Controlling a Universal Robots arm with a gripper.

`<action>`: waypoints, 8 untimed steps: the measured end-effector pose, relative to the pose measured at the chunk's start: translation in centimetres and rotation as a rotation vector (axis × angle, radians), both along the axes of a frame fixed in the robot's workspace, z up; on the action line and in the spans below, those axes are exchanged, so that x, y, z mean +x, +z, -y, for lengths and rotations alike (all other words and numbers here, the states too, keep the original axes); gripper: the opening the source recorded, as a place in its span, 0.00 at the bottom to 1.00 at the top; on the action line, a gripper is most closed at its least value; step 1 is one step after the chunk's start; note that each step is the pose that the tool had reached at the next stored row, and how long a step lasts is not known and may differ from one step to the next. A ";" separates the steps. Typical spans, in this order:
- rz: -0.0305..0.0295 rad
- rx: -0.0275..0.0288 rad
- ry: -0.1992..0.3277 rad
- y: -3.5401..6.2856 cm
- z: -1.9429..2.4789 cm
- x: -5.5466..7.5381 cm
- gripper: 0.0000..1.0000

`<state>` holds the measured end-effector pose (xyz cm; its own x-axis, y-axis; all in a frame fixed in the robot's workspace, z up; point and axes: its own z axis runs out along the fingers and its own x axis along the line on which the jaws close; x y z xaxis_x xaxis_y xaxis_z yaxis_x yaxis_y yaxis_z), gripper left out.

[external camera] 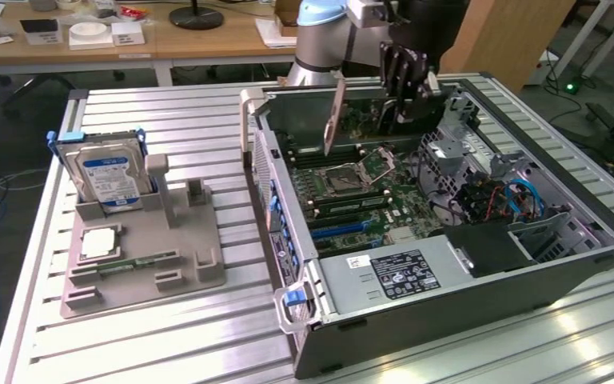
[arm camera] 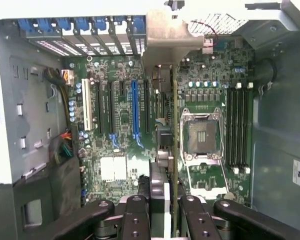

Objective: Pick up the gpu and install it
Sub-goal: 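Insert the gpu into the slot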

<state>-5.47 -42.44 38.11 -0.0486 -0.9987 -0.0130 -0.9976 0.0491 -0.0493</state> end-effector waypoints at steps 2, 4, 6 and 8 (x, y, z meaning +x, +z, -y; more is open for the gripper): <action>-0.0009 -0.0003 0.000 -0.36 0.00 -0.2 0.28; -0.0024 -0.0003 0.000 -0.74 0.03 -0.3 0.28; -0.0032 -0.0005 0.000 -0.92 0.34 -0.3 0.28; -0.0038 -0.0003 0.000 -1.26 0.38 -0.5 0.28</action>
<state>-5.97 -42.82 36.85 -0.0487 -0.9987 -0.0125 -0.9978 0.0493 -0.0455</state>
